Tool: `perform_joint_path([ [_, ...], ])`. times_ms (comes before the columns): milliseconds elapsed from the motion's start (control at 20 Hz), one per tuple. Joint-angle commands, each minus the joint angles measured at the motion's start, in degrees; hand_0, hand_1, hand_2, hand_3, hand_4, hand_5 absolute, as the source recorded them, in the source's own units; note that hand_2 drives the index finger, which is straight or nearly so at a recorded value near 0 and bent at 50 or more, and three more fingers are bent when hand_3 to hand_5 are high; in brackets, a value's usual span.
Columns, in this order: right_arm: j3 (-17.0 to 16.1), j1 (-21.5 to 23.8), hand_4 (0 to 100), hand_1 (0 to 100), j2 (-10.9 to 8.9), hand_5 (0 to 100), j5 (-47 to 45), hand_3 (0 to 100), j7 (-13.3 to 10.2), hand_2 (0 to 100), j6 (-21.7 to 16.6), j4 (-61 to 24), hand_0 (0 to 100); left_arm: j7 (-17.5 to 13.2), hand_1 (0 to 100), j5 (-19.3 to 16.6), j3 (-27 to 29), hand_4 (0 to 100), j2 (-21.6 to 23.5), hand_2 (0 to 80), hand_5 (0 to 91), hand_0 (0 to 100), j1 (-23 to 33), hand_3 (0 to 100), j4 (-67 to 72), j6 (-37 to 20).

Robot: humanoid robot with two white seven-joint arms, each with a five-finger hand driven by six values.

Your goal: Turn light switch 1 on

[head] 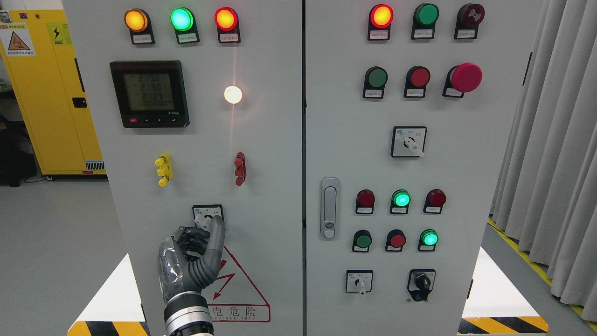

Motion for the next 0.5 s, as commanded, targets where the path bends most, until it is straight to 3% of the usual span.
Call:
perform_joint_path([
  [0,0.0,0.0,0,50,0.0,0,-1.7,0,0.0,4,0.0,0.0,0,0.0,43,0.0,-0.5,81,0.2,65.2,74.8,17,1.6,87,-1.2,-0.2],
  [250,0.0,0.0,0,50,0.0,0,-1.7,0,0.0,4,0.0,0.0,0,-0.1,43,0.0,-0.5,81,0.4,65.7,74.8,17,3.7,87,-2.9,-1.1],
  [450,0.0,0.0,0,50,0.0,0,-1.7,0,0.0,4,0.0,0.0,0,0.0,42,0.0,-0.6,82,0.7,67.4,74.7,18,6.6,88,-3.2,-5.7],
])
